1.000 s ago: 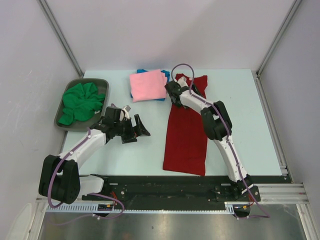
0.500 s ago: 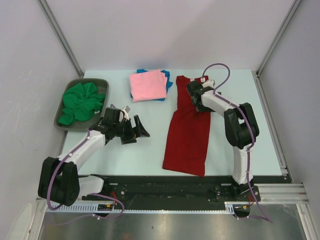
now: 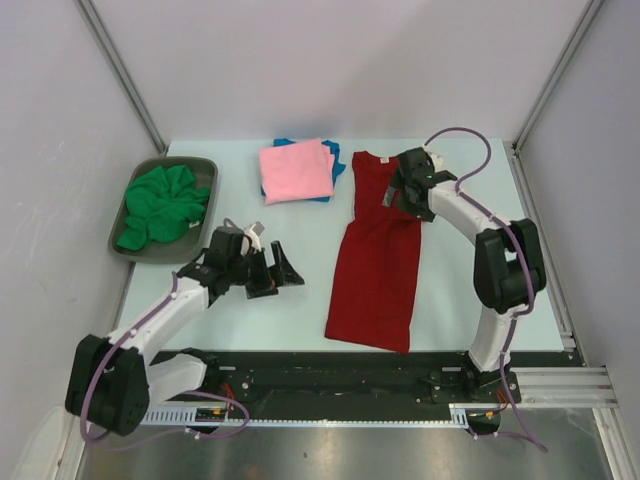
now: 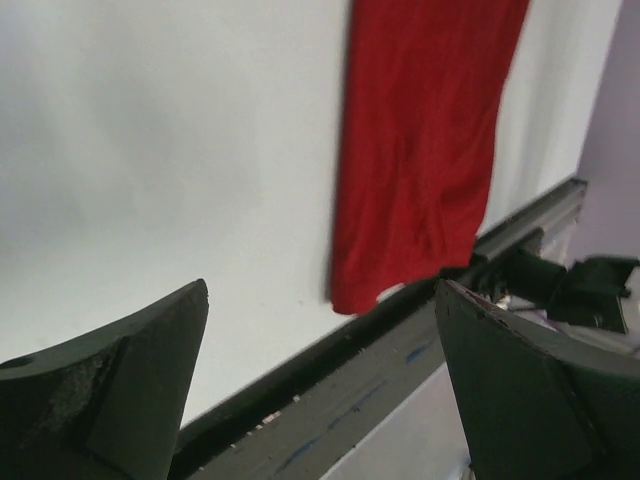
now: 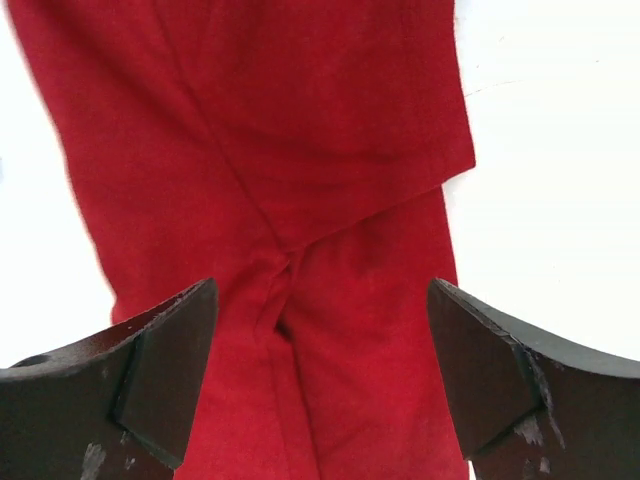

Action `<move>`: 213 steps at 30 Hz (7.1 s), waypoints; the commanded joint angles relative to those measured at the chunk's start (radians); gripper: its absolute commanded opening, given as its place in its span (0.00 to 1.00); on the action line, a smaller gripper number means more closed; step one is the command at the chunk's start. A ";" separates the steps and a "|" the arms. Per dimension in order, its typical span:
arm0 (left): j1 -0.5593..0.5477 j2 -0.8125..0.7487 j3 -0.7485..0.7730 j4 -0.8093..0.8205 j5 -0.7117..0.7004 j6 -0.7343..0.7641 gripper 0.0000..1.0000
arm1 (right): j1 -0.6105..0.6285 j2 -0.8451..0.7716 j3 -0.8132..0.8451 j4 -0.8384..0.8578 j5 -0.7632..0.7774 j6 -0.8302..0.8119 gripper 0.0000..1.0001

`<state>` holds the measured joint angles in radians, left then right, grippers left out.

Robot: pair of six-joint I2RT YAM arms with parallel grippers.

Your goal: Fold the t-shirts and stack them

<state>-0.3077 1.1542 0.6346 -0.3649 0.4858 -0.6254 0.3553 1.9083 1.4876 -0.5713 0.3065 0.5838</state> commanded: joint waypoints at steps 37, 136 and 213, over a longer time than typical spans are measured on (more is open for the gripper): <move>-0.768 0.473 -0.105 0.514 -0.273 -0.522 0.32 | 0.036 -0.908 -0.667 0.025 -0.253 0.025 0.93; -0.597 0.424 -0.179 0.538 -0.251 -0.474 0.41 | 0.178 -1.086 -0.937 0.033 -0.219 0.113 0.94; -0.798 0.026 -0.188 0.472 -0.371 -0.553 0.00 | 0.594 -1.625 -1.054 -0.236 -0.142 0.515 0.00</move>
<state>-1.1030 1.2343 0.3416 0.2146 0.1574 -1.2137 0.9257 0.2584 0.3664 -0.8196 0.0982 1.1141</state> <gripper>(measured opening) 0.014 0.017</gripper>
